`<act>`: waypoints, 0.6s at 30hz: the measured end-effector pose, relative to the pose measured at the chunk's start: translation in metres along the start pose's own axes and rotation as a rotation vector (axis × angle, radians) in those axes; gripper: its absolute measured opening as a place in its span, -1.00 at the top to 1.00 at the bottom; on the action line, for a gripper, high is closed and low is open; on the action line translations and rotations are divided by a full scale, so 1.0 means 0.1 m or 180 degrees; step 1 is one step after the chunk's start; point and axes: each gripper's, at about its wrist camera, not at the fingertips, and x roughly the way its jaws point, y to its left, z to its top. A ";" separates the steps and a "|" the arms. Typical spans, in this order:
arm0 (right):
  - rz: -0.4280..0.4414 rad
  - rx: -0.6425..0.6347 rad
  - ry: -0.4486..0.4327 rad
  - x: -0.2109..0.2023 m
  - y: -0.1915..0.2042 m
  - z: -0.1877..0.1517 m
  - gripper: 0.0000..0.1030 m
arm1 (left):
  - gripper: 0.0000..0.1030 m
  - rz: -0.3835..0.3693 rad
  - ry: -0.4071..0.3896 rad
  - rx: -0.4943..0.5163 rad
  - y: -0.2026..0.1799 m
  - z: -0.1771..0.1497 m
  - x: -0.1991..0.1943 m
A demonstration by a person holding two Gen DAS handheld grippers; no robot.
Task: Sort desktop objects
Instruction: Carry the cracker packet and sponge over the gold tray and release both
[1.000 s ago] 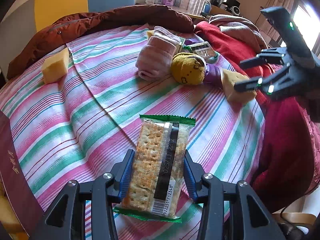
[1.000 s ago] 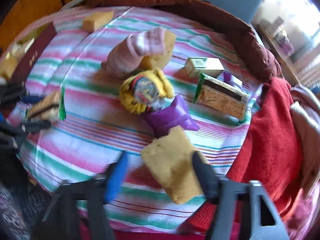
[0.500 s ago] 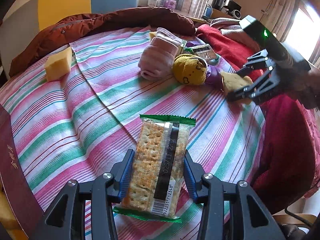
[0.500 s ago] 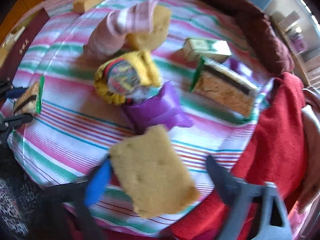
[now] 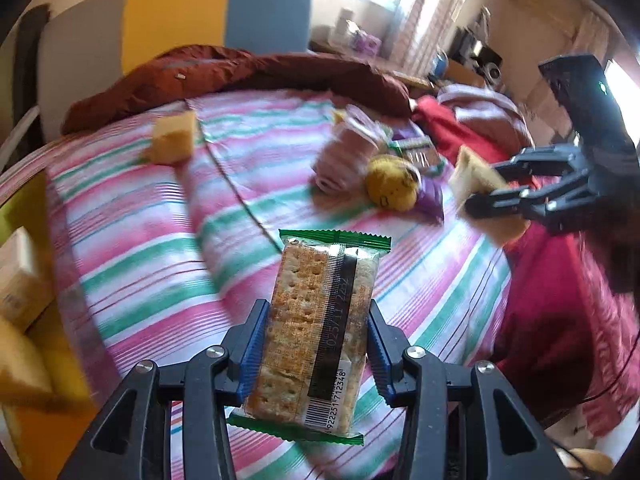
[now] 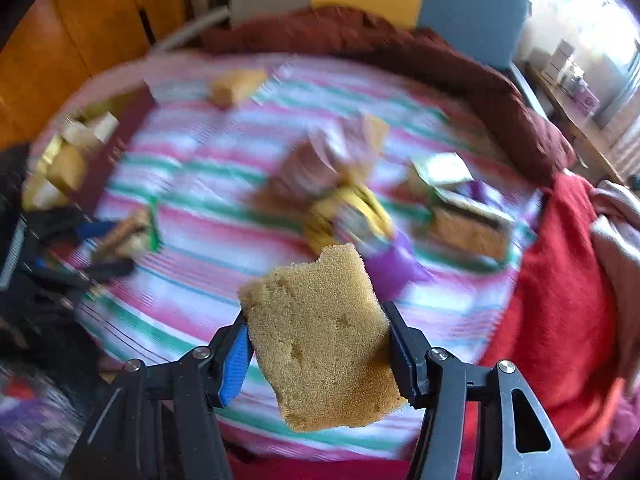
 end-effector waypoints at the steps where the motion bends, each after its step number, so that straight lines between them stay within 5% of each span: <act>1: 0.0092 -0.0010 -0.0073 0.02 0.14 0.05 -0.17 | 0.10 0.0024 -0.0052 -0.0070 0.06 0.00 -0.08; 11: 0.0972 -0.0311 -0.0416 0.18 1.40 0.71 -0.17 | 0.10 0.0449 -0.0621 -0.0742 0.81 -0.09 -0.99; 18: 0.1395 -0.0264 -0.0413 0.37 2.08 1.18 -0.17 | 0.10 0.1075 -0.0771 -0.1336 1.62 -0.35 -1.40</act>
